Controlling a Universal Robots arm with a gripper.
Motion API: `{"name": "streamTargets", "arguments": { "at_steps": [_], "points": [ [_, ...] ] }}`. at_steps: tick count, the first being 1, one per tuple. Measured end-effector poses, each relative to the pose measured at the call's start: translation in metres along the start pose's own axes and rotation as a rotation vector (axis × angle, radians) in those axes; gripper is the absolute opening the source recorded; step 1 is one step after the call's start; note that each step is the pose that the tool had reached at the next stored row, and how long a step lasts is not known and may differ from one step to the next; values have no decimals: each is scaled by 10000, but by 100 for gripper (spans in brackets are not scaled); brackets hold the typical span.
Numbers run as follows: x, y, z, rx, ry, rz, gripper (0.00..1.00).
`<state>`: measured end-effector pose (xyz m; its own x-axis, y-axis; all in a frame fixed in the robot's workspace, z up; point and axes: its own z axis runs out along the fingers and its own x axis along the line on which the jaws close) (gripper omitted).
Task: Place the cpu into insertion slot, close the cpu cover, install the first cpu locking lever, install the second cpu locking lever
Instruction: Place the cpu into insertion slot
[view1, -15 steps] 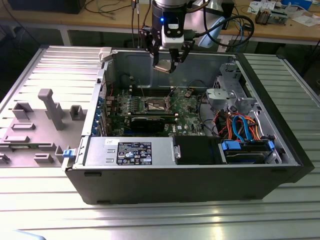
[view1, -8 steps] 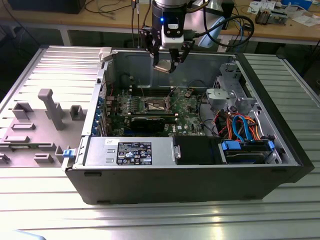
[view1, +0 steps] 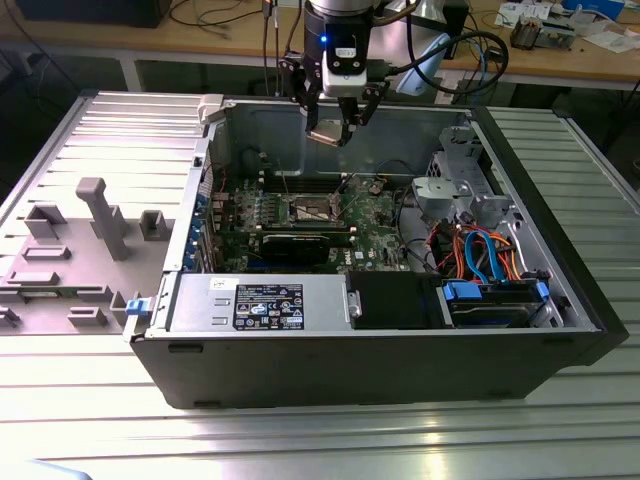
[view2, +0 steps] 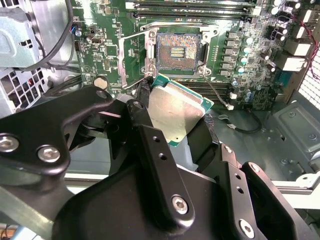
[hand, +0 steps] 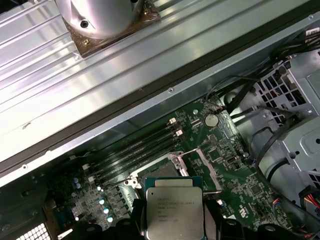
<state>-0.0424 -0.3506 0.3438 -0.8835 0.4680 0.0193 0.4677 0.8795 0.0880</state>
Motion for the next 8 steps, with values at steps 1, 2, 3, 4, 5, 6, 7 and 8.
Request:
{"name": "streamTargets", "arguments": {
  "at_steps": [1, 2, 3, 4, 5, 6, 7, 8],
  "points": [
    [0, 0, 0, -1, -1, 9, 55],
    [0, 0, 0, -1, -1, 15, 55],
    [0, 0, 0, -1, -2, 24, 55],
    [0, 0, 0, -1, -3, 36, 55],
    [0, 0, 0, -1, -4, 43, 55],
    [0, 0, 0, -1, -5, 49, 55],
    [0, 0, 0, -2, -5, 62, 55],
    [0, 0, 0, -2, -7, 72, 55]
  ]
}}
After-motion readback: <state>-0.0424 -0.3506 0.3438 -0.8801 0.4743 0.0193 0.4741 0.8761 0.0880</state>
